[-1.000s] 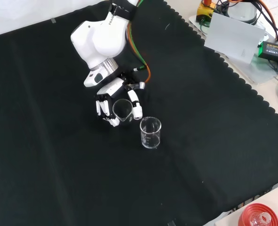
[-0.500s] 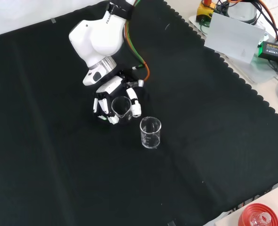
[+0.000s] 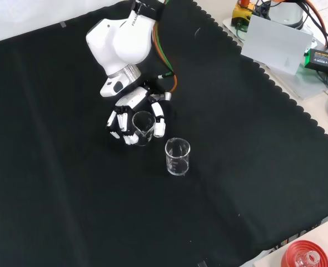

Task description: Place the beaker back on the table.

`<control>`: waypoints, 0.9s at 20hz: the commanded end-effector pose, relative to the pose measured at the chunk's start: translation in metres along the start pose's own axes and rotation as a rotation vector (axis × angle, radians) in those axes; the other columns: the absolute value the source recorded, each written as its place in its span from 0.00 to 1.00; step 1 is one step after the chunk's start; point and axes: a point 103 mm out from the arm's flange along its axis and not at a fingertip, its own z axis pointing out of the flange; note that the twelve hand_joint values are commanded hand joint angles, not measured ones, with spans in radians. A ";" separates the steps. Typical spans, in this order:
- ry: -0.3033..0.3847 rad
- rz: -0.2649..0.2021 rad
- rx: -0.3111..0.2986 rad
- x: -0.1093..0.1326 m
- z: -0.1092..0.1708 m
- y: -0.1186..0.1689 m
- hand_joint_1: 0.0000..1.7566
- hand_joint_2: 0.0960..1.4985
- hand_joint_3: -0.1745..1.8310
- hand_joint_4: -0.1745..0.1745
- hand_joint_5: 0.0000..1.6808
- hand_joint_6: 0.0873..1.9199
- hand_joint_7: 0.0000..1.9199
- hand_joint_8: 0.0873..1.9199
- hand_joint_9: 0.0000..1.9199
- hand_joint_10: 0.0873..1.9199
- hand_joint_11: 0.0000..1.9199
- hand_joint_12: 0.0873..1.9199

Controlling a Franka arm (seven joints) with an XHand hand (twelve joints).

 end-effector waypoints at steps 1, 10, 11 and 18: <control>-0.013 -0.011 0.003 0.001 -0.002 -0.001 0.52 0.31 0.37 0.40 0.37 0.36 0.50 0.00 0.52 0.00 0.12 0.68; -0.013 -0.001 0.011 0.001 -0.007 -0.002 0.48 0.30 0.36 0.34 0.29 0.33 0.46 0.00 0.48 0.00 0.08 0.69; -0.013 -0.002 0.011 0.002 -0.009 -0.002 0.48 0.31 0.36 0.34 0.29 0.33 0.46 0.00 0.48 0.00 0.08 0.69; -0.022 -0.003 -0.003 0.007 -0.017 -0.003 0.47 0.32 0.34 0.33 0.26 0.28 0.41 0.00 0.42 0.00 0.01 0.70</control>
